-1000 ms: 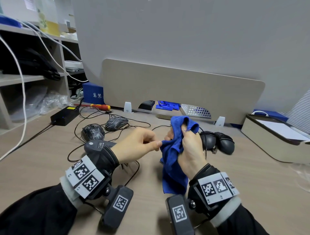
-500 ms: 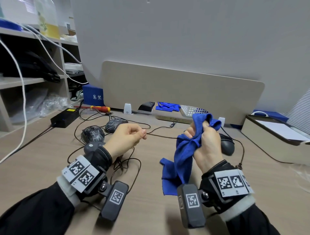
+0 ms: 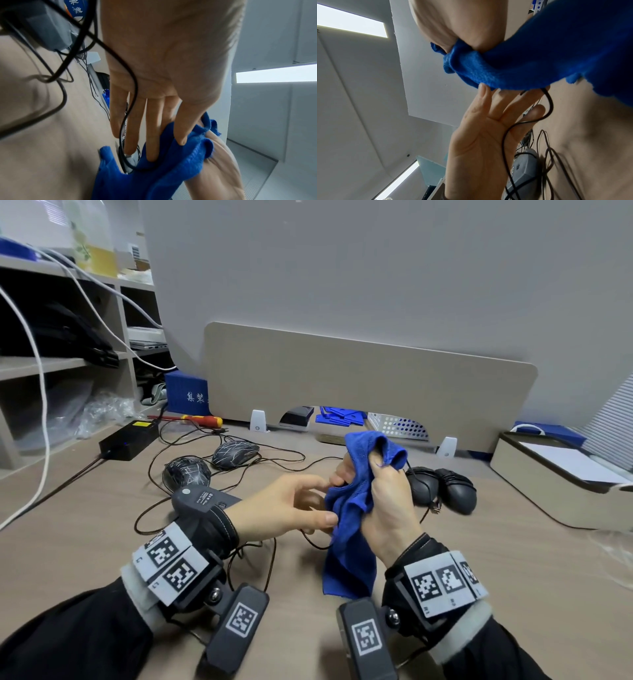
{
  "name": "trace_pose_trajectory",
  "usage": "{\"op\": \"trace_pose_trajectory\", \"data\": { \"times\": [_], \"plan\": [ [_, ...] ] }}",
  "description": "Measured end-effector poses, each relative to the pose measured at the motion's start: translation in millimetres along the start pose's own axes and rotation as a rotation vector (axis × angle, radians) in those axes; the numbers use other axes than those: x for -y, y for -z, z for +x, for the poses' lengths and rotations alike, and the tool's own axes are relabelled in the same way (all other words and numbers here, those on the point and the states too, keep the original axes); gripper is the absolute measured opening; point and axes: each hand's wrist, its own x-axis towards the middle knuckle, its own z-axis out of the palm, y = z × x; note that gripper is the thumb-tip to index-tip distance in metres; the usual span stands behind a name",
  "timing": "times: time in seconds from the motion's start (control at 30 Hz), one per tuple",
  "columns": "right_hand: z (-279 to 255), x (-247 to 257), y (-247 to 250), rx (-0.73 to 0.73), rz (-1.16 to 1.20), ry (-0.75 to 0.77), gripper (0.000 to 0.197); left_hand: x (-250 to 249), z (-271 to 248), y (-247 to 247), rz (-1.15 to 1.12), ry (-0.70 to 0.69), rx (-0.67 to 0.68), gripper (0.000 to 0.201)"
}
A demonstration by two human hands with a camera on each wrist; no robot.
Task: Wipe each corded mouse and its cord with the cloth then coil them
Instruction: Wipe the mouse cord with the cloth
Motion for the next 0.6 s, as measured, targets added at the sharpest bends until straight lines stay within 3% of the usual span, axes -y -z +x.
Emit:
{"op": "trace_pose_trajectory", "data": {
  "times": [0.17, 0.3, 0.43, 0.6],
  "plan": [
    [0.2, -0.7, 0.9, 0.023, 0.014, 0.024, 0.034, 2.3, 2.1, -3.7, -0.091, 0.035, 0.048, 0.051],
    [3.9, -0.8, 3.2, 0.003, 0.060, 0.013, 0.027, 0.6, 2.4, -5.4, -0.131, 0.071, -0.010, 0.036],
    [7.0, 1.4, 8.7, -0.048, 0.042, 0.039, 0.026, 1.9, 2.9, -4.5, 0.048, 0.020, -0.140, 0.035],
    [12.3, 4.6, 13.9, -0.096, 0.061, 0.061, 0.025, 0.7, 2.3, -1.1, 0.151, -0.046, -0.201, 0.027]
  ]
}}
